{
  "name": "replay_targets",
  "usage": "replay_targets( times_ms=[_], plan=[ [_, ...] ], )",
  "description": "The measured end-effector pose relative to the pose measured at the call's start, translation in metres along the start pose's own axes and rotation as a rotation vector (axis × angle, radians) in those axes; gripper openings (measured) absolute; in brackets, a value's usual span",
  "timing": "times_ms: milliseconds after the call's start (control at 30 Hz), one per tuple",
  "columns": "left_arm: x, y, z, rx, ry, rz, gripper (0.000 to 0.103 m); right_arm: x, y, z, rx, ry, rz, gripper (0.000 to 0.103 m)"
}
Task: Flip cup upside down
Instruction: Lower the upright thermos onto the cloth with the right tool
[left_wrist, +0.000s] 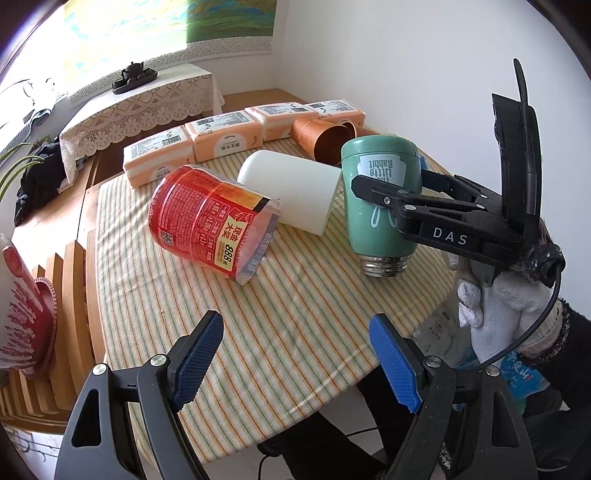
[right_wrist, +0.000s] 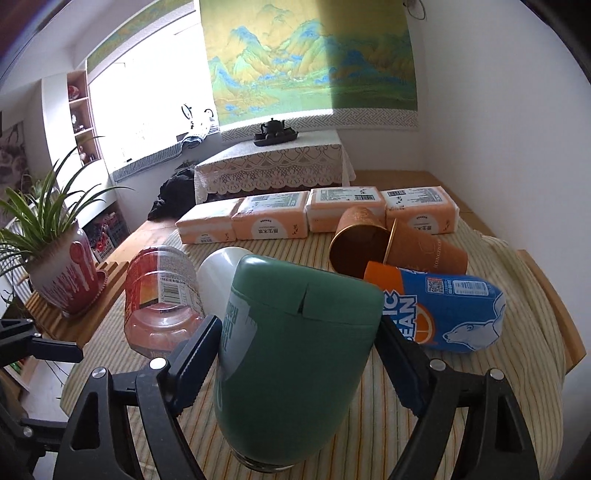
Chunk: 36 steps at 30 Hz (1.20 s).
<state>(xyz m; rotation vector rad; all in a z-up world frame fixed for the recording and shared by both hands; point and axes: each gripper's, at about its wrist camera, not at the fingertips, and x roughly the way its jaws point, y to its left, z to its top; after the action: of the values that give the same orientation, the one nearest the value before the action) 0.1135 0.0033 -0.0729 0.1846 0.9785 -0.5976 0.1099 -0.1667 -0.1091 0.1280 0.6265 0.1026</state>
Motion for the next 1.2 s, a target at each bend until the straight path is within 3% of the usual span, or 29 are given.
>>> replay_targets(
  times_ms=[133, 433, 733, 1200],
  plan=[
    [0.001, 0.001, 0.0, -0.005, 0.0, 0.006, 0.084, -0.004, 0.003, -0.001, -0.036, -0.038, -0.012, 0.08],
    [0.004, -0.003, -0.001, -0.001, 0.004, 0.008, 0.084, -0.009, 0.007, -0.013, -0.069, -0.211, -0.082, 0.079],
    [0.006, -0.004, -0.002, -0.004, 0.011, 0.007, 0.084, -0.013, 0.016, -0.027, -0.118, -0.307, -0.124, 0.079],
    [0.004, -0.005, -0.004, -0.012, -0.012, 0.015, 0.084, -0.029, 0.022, -0.039, -0.16, -0.296, -0.121, 0.079]
  ],
)
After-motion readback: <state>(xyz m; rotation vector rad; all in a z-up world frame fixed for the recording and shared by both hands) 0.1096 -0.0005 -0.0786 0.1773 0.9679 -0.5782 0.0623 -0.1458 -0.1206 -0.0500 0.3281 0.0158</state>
